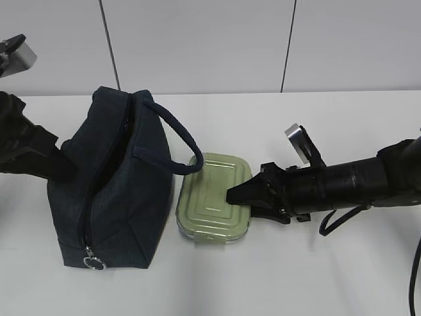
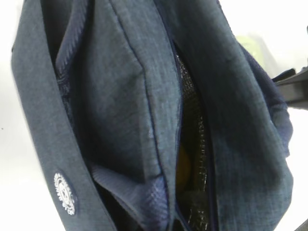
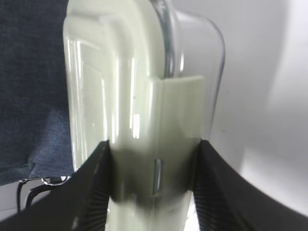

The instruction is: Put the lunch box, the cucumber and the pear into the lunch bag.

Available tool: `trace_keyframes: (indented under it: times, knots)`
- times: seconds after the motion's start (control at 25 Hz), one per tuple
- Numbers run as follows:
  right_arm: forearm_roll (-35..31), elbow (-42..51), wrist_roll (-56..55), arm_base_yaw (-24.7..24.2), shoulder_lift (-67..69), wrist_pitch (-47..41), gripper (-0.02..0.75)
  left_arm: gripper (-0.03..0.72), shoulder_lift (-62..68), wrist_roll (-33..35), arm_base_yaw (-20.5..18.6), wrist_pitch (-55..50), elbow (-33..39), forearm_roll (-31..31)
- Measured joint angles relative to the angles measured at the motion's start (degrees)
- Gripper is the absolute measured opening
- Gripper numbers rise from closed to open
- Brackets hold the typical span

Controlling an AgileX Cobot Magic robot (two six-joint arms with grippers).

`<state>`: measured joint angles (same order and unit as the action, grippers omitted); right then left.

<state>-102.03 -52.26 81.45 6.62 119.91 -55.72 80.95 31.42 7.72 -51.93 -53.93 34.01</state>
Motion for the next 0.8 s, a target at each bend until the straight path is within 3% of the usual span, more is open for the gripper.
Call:
trace_keyframes:
  times: [0.28, 0.44, 0.6, 0.8]
  knots:
    - [1.9, 0.1, -0.2, -7.7, -9.3, -0.7, 0.337, 0.001, 0.0, 0.0, 0.0, 0.0, 0.0, 0.0]
    - [3.0, -0.5, -0.4, -8.8, -16.0, -0.8, 0.336, 0.001, 0.0, 0.0, 0.0, 0.0, 0.0, 0.0]
    - [6.6, -5.5, -3.0, -6.5, -21.1, -1.8, 0.336, 0.001, 0.0, 0.0, 0.0, 0.0, 0.0, -0.1]
    - [9.2, -15.5, -6.6, 1.5, -22.8, 0.0, 0.336, 0.001, 0.0, 0.0, 0.0, 0.0, 0.0, -0.1]
